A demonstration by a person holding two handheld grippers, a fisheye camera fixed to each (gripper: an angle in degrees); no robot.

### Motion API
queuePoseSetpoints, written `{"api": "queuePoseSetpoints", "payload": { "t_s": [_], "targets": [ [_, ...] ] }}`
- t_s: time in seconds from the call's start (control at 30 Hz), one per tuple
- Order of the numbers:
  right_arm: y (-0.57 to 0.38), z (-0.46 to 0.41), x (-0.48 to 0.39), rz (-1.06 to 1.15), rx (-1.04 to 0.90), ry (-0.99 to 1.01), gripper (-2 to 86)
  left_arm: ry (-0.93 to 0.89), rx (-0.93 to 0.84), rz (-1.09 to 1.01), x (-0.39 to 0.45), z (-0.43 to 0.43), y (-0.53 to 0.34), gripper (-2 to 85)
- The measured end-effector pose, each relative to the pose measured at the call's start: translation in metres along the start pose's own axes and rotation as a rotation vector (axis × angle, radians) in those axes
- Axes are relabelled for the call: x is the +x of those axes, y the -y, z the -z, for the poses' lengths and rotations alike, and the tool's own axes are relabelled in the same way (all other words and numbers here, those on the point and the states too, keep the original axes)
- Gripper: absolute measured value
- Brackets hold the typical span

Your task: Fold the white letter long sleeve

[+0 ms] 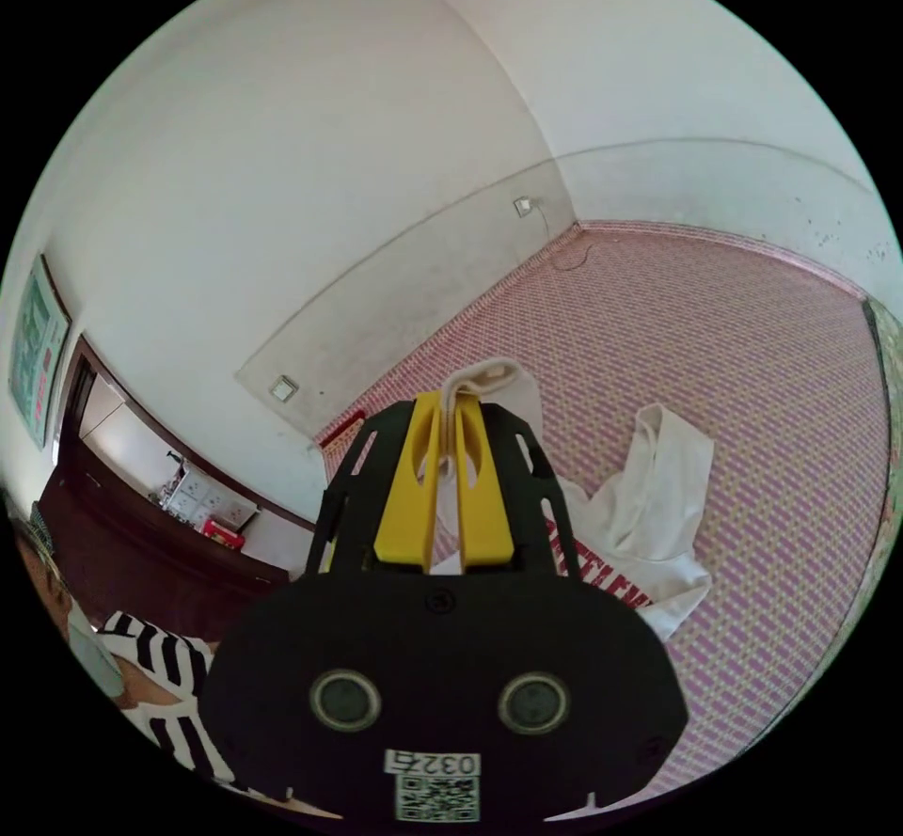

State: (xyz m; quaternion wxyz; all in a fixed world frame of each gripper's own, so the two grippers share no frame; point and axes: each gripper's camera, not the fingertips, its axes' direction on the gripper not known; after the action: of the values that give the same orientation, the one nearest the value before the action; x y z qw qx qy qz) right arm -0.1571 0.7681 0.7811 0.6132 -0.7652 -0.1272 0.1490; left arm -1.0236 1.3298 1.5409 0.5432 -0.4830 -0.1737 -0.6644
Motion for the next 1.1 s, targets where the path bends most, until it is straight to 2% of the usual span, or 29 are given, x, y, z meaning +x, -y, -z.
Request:
{"api": "queuePoseSetpoints", "payload": {
  "t_s": [0.2, 0.3, 0.6, 0.83, 0.97, 1.1],
  "targets": [
    [-0.004, 0.036, 0.010, -0.026, -0.010, -0.118, -0.4, 0.021, -0.064, -0.227, 0.074, 0.012, 0.016, 0.7],
    [-0.023, 0.056, 0.034, -0.097, 0.003, -0.174, -0.4, -0.021, -0.103, -0.270, 0.104, -0.003, 0.024, 0.6],
    [-0.111, 0.060, 0.130, -0.430, -0.028, -0.284, -0.4, -0.008, -0.237, -0.249, 0.118, -0.068, 0.052, 0.6],
    [-0.129, 0.051, 0.119, -0.385, -0.037, -0.233, -0.4, -0.063, -0.270, -0.260, 0.105, -0.067, 0.066, 0.6],
    [-0.125, 0.051, 0.098, -0.320, -0.073, -0.327, -0.4, -0.078, -0.269, -0.291, 0.103, -0.058, 0.073, 0.4],
    [-0.127, 0.074, 0.084, -0.297, -0.004, -0.292, -0.4, -0.056, -0.262, -0.330, 0.110, -0.043, 0.075, 0.5]
  ]
}}
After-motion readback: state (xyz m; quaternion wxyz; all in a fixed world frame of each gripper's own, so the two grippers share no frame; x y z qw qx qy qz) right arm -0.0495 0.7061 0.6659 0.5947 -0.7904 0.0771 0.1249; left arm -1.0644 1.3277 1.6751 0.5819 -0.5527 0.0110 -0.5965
